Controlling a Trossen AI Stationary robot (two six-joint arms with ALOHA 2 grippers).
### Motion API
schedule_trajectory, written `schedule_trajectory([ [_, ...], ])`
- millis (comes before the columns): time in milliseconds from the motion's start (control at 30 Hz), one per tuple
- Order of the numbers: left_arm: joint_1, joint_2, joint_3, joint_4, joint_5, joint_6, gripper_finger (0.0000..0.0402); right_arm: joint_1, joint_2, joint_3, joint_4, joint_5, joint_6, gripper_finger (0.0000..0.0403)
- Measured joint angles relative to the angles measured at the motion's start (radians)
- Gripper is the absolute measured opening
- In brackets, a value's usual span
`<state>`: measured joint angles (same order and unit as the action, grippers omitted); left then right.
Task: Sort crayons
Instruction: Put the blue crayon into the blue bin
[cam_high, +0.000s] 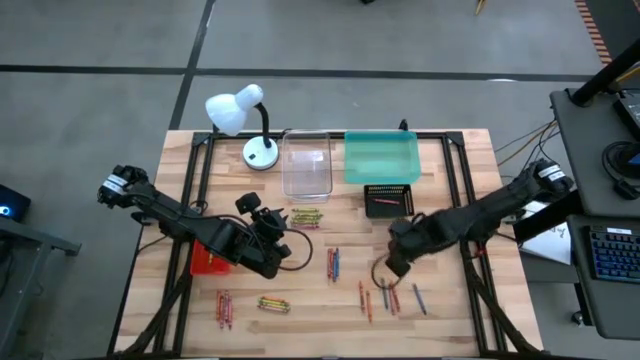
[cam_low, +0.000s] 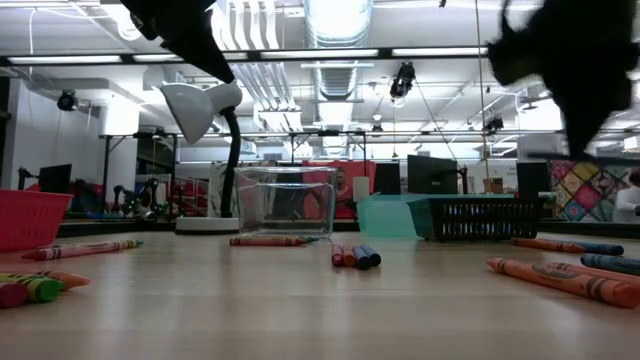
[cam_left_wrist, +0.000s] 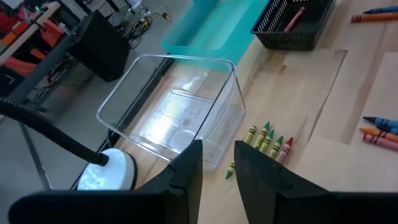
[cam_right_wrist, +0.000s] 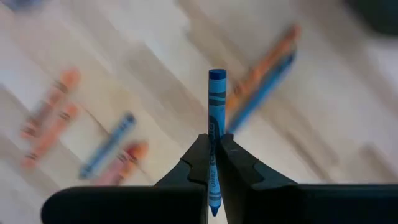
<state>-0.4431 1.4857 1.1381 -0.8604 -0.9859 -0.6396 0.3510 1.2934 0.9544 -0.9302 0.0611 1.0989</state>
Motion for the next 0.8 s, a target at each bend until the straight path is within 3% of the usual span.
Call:
schedule_trajectory([
  [333,0.027,0.000,0.000,-0.022,-0.035,0.066,0.0075,-0.303,0.074,0.233,-0.005,0.022,-0.496,0.0012],
  [800,0.244,-0.001,-0.025,-0.038,-0.053,0.174,0.0075,-0.833,0.458,0.613,-0.060,-0.034,-1.527,0.0012],
])
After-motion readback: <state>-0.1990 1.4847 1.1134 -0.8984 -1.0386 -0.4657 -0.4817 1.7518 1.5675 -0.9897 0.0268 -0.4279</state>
